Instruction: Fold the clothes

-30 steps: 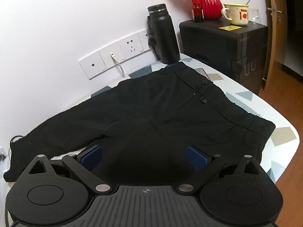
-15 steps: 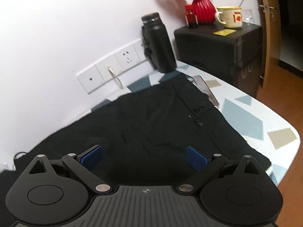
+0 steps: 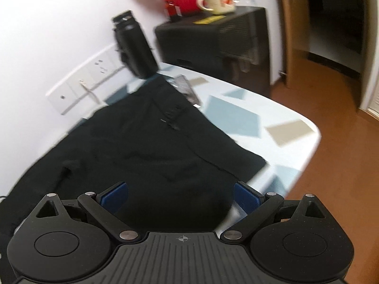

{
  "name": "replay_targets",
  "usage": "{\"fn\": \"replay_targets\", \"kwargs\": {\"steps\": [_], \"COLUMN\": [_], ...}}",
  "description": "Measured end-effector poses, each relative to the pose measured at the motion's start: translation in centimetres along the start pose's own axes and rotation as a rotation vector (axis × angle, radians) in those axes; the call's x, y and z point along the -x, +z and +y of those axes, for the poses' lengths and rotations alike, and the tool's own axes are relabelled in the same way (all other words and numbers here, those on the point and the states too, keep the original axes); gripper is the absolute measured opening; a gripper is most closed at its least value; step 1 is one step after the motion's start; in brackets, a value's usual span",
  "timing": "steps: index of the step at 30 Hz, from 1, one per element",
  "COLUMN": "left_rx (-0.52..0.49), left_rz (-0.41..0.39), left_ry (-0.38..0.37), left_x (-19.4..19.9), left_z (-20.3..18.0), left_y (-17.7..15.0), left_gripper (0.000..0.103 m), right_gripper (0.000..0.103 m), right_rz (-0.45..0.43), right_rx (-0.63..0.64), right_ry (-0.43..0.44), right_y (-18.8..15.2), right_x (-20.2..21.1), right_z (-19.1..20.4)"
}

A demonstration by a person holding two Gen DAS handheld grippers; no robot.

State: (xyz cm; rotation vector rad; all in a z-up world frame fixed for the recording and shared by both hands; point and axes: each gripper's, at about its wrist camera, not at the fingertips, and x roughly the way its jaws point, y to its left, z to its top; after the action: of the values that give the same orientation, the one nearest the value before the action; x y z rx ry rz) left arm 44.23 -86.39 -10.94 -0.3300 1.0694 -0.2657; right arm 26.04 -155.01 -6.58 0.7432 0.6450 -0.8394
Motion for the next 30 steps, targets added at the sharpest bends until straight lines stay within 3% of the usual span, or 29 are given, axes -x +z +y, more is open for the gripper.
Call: {"fn": "replay_targets", "kwargs": {"steps": [7,10,12,14,17,21,22,23,25,28,30], "left_rx": [-0.04,-0.04,-0.044,-0.037,-0.027,-0.028,-0.027,-0.026,-0.024,-0.049,-0.131], "left_rz": [0.05,0.035,0.025,0.03,0.038,0.038,0.04,0.041,0.051,0.073,0.102], "left_ry": [-0.081,-0.083,-0.082,-0.092,-0.107,-0.096,-0.096,-0.095,-0.098,-0.131,-0.179], "left_x": [-2.8,-3.4,-3.6,-3.6,-3.7,-3.3,-3.2,-3.1,-3.0,-2.6,-2.4], "left_z": [-3.1,-4.1,-4.7,-4.9,-5.2,-5.9,-6.0,-6.1,-6.5,-7.3,-8.2], "left_y": [-1.6,-1.6,-1.6,-1.6,-1.6,-1.9,-2.0,-2.1,-2.5,-3.7,-4.7], "left_gripper": [0.08,0.08,0.073,0.047,0.016,0.012,0.011,0.011,0.01,0.01,0.013], "right_gripper": [0.092,0.085,0.079,0.067,0.056,0.039,0.02,0.009,0.006,0.005,0.005], "right_rz": [0.02,0.025,0.033,0.046,0.084,0.077,0.078,0.083,0.069,-0.019,-0.071], "right_rx": [-0.015,-0.009,-0.013,-0.022,-0.037,0.006,0.016,0.02,0.001,0.003,-0.025], "right_ry": [-0.023,-0.007,0.017,0.043,0.065,0.063,0.058,0.056,0.048,-0.023,-0.079], "right_y": [-2.8,-3.7,-4.0,-4.3,-4.6,-4.4,-4.2,-3.7,-2.3,-0.1,1.7], "right_x": [0.0,-1.0,-2.3,-3.6,-5.6,-6.9,-7.2,-7.4,-7.6,-7.0,-6.7], "right_z": [-3.3,-3.9,-4.1,-4.2,-3.9,-2.8,-2.6,-2.5,-2.7,-3.4,-4.4]}}
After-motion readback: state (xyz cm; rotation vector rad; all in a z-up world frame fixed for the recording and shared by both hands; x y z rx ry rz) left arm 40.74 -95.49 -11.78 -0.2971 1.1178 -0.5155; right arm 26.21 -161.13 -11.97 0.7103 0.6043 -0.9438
